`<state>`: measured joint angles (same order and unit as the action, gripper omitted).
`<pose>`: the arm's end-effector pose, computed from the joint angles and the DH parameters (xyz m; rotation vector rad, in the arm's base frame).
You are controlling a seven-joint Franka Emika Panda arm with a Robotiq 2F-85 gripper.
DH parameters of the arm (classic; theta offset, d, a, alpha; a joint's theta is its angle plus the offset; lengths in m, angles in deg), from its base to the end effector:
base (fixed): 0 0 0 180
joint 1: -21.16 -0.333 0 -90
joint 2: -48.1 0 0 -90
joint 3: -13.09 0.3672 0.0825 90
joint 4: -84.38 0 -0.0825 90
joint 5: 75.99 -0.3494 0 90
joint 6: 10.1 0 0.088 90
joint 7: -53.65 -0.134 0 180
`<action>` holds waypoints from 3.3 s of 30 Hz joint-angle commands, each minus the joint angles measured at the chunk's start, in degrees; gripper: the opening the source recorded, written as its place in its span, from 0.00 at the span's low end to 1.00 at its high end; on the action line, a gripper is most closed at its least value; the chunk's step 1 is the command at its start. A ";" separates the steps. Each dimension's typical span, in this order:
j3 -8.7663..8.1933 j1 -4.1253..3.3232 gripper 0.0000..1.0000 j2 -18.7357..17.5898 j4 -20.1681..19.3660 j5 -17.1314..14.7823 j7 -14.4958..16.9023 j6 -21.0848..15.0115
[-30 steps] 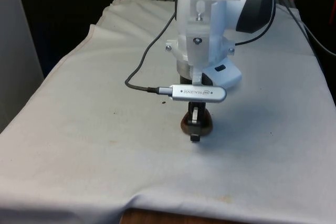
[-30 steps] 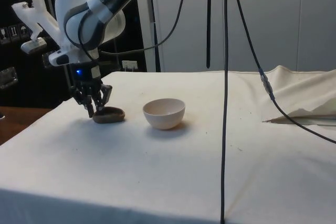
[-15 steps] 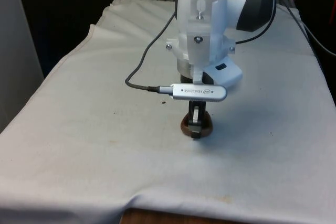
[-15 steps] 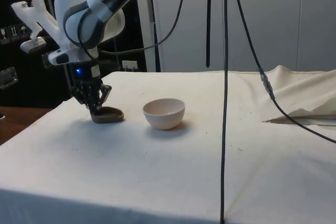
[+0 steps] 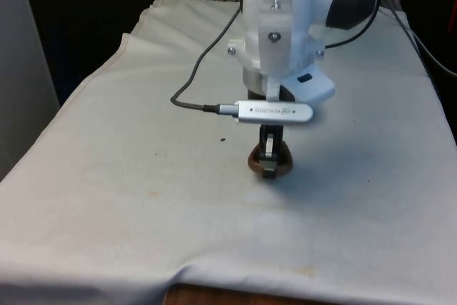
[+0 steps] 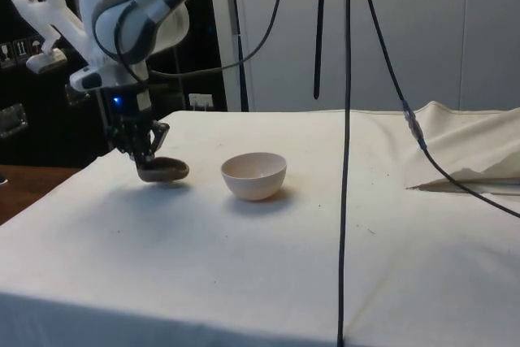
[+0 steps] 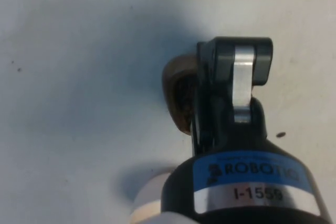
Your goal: Pour the coffee beans from the cup into the bowl.
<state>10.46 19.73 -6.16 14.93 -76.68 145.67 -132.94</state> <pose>0.7687 -0.0049 0.2204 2.1857 2.2444 -0.0465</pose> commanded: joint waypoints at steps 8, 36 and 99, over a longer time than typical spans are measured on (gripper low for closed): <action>0.00 -0.52 0.00 3.95 -2.52 0.06 -0.11 1.89; 0.34 -1.38 0.00 13.41 -12.43 0.17 -4.81 2.18; 0.34 -1.49 0.00 22.40 -23.43 1.49 -18.74 1.09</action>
<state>11.09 18.47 15.56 -7.58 -75.64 127.45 -130.65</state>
